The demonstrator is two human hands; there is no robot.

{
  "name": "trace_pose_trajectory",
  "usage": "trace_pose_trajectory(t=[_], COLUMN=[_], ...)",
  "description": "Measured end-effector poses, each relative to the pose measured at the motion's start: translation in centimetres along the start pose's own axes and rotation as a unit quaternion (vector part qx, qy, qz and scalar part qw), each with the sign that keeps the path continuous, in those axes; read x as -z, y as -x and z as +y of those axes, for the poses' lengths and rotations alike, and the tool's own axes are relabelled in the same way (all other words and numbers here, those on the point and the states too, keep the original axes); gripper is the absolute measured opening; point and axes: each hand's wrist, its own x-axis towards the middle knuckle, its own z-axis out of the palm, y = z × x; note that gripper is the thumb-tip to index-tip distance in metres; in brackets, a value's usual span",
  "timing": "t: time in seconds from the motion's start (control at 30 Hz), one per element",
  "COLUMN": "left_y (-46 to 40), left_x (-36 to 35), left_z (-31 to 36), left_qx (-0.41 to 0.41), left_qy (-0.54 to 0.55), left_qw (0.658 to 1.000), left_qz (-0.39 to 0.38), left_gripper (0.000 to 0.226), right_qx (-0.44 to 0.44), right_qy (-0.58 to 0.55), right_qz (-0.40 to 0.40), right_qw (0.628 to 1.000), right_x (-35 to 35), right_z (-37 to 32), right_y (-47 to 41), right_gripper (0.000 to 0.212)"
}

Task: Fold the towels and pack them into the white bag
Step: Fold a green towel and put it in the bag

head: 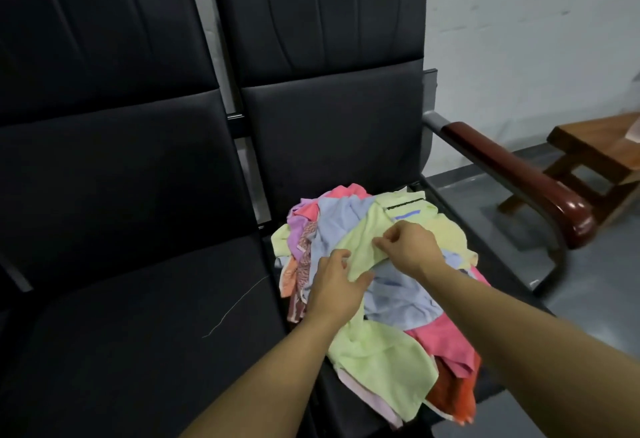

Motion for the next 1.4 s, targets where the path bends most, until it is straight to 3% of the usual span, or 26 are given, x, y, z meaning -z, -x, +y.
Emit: trace_pose_trajectory(t=[0.07, 0.17, 0.23, 0.33, 0.47, 0.53, 0.63, 0.73, 0.8, 0.9, 1.1, 1.2, 1.4], left_y=[-1.1, -2.1, -2.0, -1.2, 0.0, 1.2, 3.7, 6.7, 8.8, 12.0, 17.8, 19.3, 21.4], left_x=[-1.1, -1.6, -1.0, 1.9, 7.5, 11.1, 16.7, 22.5, 26.3, 31.5, 37.9, 39.3, 41.4], left_z=[0.2, 0.1, 0.1, 0.7, 1.1, 1.2, 0.6, -0.3, -1.1, -2.9, -4.9, -5.4, -7.3], left_qx=[0.006, -0.023, -0.038, -0.026, -0.032, -0.040, -0.050, -0.055, -0.055, -0.043, -0.024, -0.039, -0.036], left_qy=[-0.001, -0.029, 0.028, 0.110, 0.115, 0.087, 0.050, 0.028, -0.001, -0.069, -0.088, -0.118, -0.187], left_qw=[1.000, 0.998, 0.997, 0.992, 0.989, 0.991, 0.992, 0.989, 0.988, 0.986, 0.984, 0.978, 0.963], left_qz=[0.013, 0.058, 0.067, 0.059, 0.082, 0.094, 0.105, 0.134, 0.144, 0.149, 0.154, 0.167, 0.189], left_gripper=[0.044, 0.013, 0.015, 0.016, 0.024, 0.028, 0.031, 0.029, 0.027, 0.030, 0.047, 0.041, 0.035], right_qx=[-0.002, 0.014, 0.055, 0.096, 0.179, 0.201, 0.227, 0.272, 0.304, 0.309, 0.327, 0.336, 0.330], right_qy=[-0.044, -0.122, -0.112, -0.100, -0.210, -0.179, -0.101, 0.012, 0.066, 0.069, -0.070, -0.059, -0.098], right_qz=[-0.009, -0.048, -0.012, 0.040, -0.094, -0.145, -0.191, -0.229, -0.231, -0.232, -0.252, -0.241, -0.133], right_qw=[0.999, 0.991, 0.992, 0.989, 0.957, 0.952, 0.950, 0.935, 0.922, 0.920, 0.908, 0.909, 0.929], right_x=[0.2, 0.6, 0.7, 1.0, 1.2, 0.6, -0.5, -1.8, -2.3, -2.5, -1.4, -1.5, -0.9], right_z=[0.2, -0.2, -0.7, -2.4, -6.5, -8.7, -11.5, -14.0, -15.5, -18.0, -23.3, -25.1, -26.8], right_y=[-0.4, -0.2, -0.1, 0.3, 2.5, 3.9, 6.2, 8.4, 9.4, 10.7, 12.9, 13.9, 15.6], right_gripper=[0.036, 0.039, 0.040, 0.016, 0.034, 0.030, 0.067, 0.061, 0.049, 0.054, 0.060, 0.062, 0.062])
